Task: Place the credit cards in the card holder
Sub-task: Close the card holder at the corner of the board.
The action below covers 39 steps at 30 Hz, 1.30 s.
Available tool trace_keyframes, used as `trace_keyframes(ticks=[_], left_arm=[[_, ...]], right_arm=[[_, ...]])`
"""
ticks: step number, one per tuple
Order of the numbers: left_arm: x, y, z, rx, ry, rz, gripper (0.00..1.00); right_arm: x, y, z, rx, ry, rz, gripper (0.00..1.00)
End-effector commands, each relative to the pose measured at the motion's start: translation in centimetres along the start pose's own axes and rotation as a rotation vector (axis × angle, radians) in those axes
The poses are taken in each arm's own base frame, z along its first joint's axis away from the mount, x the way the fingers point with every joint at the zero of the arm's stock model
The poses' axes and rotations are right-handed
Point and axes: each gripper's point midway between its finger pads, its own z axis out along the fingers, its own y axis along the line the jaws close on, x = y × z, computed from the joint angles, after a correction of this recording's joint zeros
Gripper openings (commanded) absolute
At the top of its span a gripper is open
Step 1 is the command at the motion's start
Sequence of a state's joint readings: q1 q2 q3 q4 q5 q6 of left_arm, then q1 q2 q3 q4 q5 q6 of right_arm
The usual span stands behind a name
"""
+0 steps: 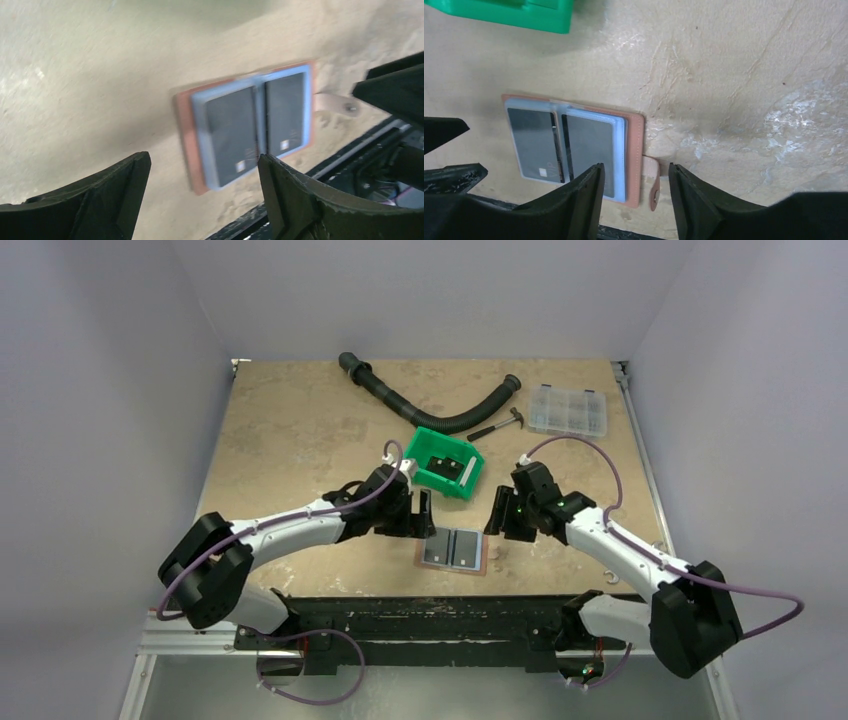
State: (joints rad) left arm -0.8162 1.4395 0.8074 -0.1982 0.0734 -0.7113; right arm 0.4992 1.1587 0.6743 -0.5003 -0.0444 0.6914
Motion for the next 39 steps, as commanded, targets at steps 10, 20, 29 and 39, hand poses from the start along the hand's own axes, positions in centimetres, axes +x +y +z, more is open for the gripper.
trace_keyframes(ticks=[10, 20, 29, 39], left_arm=[[4.7, 3.2, 1.7, 0.005, 0.076, -0.058, 0.72], [5.3, 2.0, 2.5, 0.089, 0.093, -0.090, 0.69], [5.7, -0.6, 2.7, 0.235, 0.144, -0.147, 0.75], [1.0, -4.6, -1.4, 0.354, 0.011, -0.196, 0.71]], right_arm=[[1.9, -1.3, 0.4, 0.034, 0.037, -0.005, 0.39], [2.5, -1.3, 1.3, 0.028, 0.055, -0.026, 0.26], [3.0, -0.8, 2.2, 0.001, 0.073, -0.032, 0.08], [2.7, 1.1, 2.3, -0.080, 0.074, -0.040, 0.00]])
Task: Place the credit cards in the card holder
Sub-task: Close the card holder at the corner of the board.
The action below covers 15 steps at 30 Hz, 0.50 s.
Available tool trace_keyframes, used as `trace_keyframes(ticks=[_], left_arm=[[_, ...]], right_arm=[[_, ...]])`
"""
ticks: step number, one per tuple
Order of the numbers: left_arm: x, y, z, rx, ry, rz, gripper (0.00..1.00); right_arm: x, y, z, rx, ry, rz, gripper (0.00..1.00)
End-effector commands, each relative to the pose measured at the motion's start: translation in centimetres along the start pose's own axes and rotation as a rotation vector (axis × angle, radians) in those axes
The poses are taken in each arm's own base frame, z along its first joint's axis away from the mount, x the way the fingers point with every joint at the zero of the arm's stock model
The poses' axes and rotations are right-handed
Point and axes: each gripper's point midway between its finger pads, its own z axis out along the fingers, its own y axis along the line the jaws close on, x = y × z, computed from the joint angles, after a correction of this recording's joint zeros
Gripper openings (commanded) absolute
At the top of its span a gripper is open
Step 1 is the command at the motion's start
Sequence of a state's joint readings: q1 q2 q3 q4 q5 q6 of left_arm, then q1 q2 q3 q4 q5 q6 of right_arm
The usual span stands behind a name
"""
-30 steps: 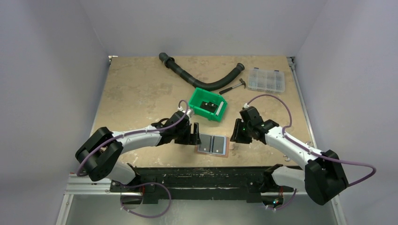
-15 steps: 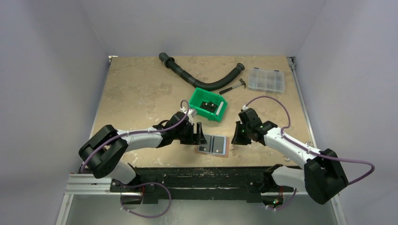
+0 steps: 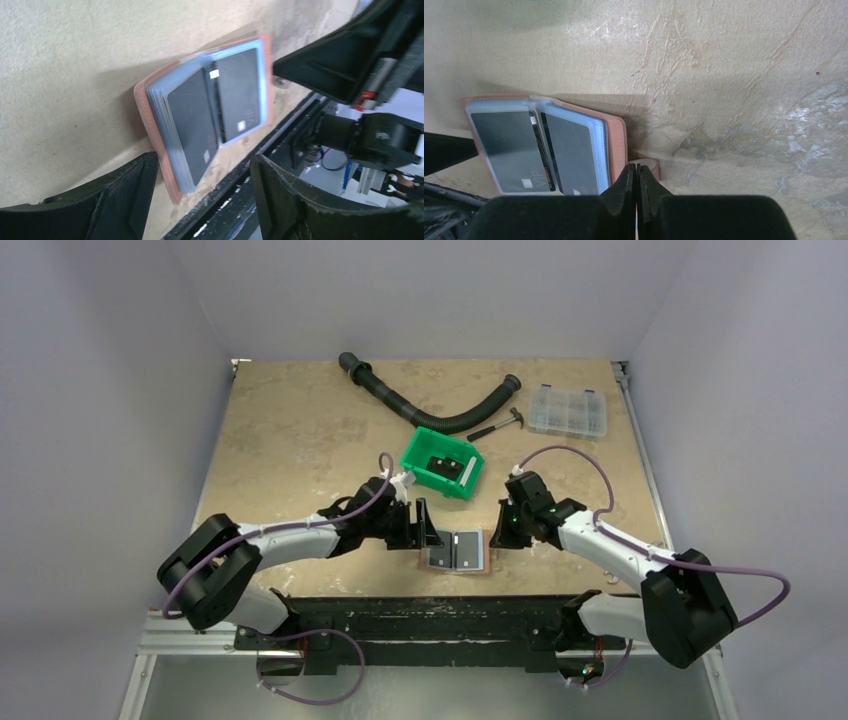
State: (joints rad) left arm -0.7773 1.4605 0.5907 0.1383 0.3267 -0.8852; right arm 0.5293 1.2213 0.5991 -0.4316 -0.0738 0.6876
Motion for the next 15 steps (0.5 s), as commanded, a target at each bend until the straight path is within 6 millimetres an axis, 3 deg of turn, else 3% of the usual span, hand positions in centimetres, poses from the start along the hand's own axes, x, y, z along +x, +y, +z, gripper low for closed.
trace_keyframes(ticks=[1, 10, 15], left_arm=[[-2.0, -4.6, -2.0, 0.135, -0.061, -0.008, 0.71], [-2.0, -7.8, -0.8, 0.283, -0.046, -0.043, 0.69], [-0.8, -8.8, 1.6, 0.294, 0.017, -0.018, 0.69]], right_arm=[[-0.4, 2.3, 0.1, -0.102, -0.013, -0.017, 0.00], [-0.5, 6.5, 0.4, -0.245, -0.002, 0.001, 0.00], [-0.7, 7.5, 0.3, -0.295, -0.010, 0.013, 0.00]])
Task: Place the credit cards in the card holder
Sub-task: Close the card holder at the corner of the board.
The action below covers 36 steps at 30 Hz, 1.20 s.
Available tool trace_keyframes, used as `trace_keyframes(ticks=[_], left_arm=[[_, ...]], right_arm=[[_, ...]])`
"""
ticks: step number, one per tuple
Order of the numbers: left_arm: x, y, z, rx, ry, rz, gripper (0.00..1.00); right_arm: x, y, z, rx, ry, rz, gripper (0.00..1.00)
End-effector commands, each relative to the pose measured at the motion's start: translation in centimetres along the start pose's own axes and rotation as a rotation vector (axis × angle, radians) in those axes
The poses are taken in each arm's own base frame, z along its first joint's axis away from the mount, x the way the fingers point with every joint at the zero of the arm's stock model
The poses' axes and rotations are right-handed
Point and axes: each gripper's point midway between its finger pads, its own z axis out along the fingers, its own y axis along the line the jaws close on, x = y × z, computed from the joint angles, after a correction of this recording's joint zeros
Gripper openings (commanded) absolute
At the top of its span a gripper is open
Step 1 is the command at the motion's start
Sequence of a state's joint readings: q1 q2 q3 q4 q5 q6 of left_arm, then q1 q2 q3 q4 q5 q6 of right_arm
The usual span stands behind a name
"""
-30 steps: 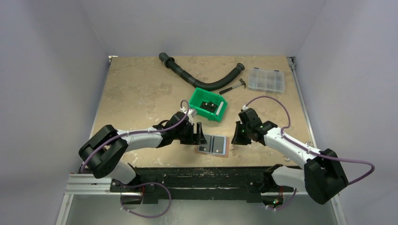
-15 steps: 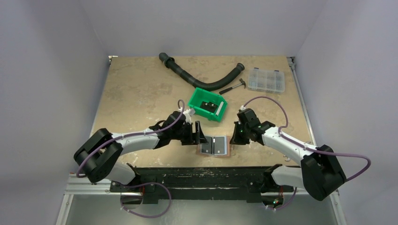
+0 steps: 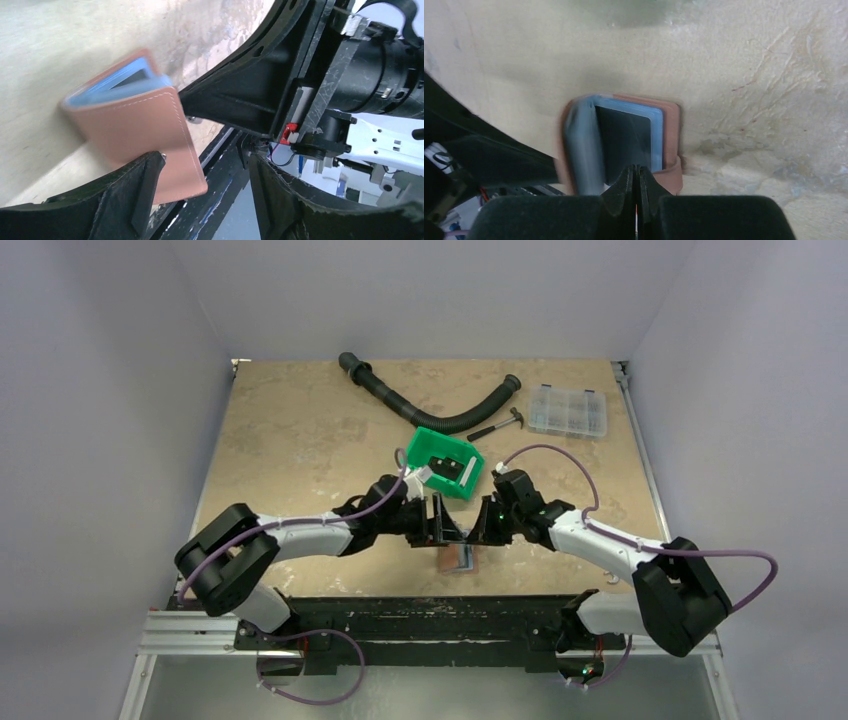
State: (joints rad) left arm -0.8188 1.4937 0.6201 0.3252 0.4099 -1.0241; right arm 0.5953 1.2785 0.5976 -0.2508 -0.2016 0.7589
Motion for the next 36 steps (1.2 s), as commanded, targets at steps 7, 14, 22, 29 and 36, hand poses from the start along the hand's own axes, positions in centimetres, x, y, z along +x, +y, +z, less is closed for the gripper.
trace_keyframes(ticks=[7, 14, 22, 29, 36], left_arm=[[1.7, -0.7, 4.2, 0.042, 0.101, 0.042, 0.69], [1.4, 0.5, 4.0, -0.035, 0.084, 0.079, 0.67], [1.2, 1.4, 3.9, -0.066, 0.061, 0.071, 0.62], [1.0, 1.5, 3.8, -0.071, 0.045, 0.070, 0.59], [0.2, 1.5, 3.3, -0.079, 0.001, 0.068, 0.42]], right_arm=[[-0.6, -2.6, -1.5, 0.133, -0.068, -0.021, 0.10], [-0.3, -1.9, -2.3, 0.071, -0.076, -0.069, 0.47], [-0.9, -0.3, -2.4, -0.013, -0.098, -0.122, 0.26], [-0.9, -0.6, -2.1, 0.004, -0.089, -0.135, 0.01], [-0.2, 1.4, -2.5, -0.107, -0.052, -0.121, 0.00]])
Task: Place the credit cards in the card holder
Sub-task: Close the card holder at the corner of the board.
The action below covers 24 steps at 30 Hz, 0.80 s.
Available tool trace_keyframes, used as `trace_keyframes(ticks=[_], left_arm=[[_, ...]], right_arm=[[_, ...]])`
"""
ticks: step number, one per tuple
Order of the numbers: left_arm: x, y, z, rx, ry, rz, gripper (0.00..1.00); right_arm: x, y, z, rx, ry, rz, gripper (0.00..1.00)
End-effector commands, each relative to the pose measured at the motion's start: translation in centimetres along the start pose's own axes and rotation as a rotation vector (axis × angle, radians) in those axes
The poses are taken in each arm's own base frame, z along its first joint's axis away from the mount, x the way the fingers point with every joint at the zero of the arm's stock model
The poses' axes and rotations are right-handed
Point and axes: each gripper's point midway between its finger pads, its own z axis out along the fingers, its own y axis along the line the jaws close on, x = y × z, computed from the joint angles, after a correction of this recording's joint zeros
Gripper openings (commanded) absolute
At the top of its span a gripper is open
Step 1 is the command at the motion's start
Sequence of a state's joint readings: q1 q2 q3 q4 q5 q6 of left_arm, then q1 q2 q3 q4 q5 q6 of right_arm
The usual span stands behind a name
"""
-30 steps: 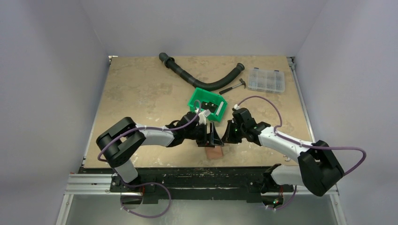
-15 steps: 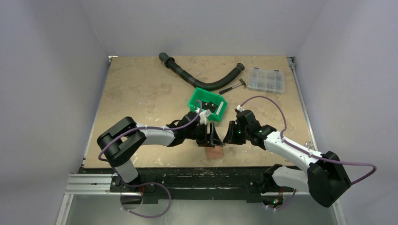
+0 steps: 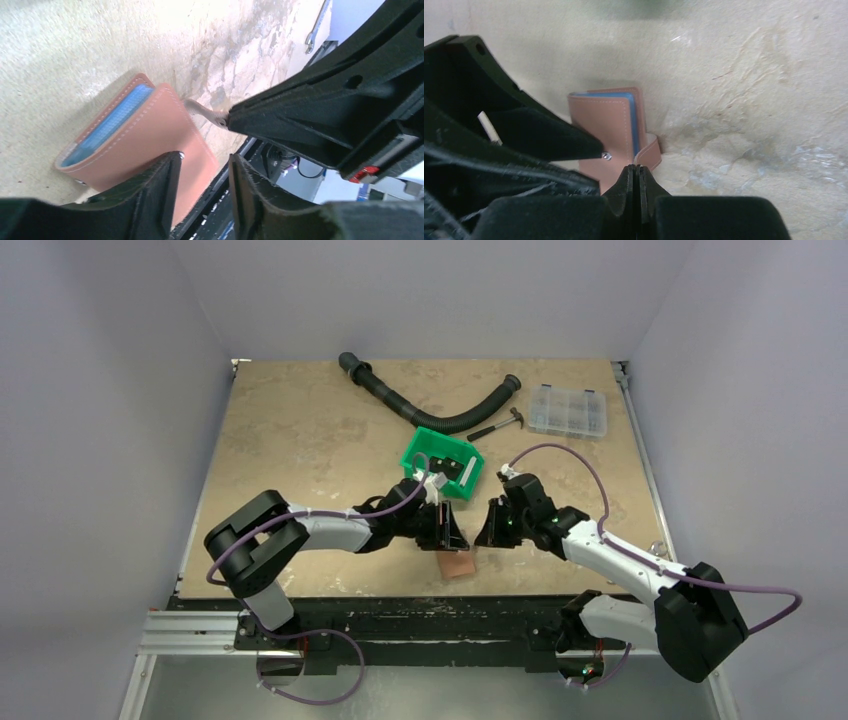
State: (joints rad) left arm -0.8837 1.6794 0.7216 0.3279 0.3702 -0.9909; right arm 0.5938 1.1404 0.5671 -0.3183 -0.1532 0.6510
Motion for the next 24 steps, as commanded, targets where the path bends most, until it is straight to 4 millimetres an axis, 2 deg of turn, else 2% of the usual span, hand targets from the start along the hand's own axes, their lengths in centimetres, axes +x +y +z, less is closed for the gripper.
trace_keyframes(ticks=[1, 7, 14, 24], left_arm=[[-1.1, 0.3, -0.8, -0.013, -0.069, 0.028, 0.40], [-0.4, 1.7, -0.6, -0.033, -0.065, 0.010, 0.29], [-0.3, 3.4, -1.0, -0.093, -0.090, 0.000, 0.00], [-0.4, 4.3, -1.3, -0.152, -0.107, -0.006, 0.00]], right_arm=[[-0.1, 2.9, -0.4, -0.146, 0.018, -0.001, 0.00], [1.3, 4.5, 0.3, -0.256, 0.104, 0.040, 0.00], [1.7, 4.9, 1.2, -0.283, 0.137, 0.085, 0.00], [2.1, 4.6, 2.1, -0.271, 0.149, 0.127, 0.00]])
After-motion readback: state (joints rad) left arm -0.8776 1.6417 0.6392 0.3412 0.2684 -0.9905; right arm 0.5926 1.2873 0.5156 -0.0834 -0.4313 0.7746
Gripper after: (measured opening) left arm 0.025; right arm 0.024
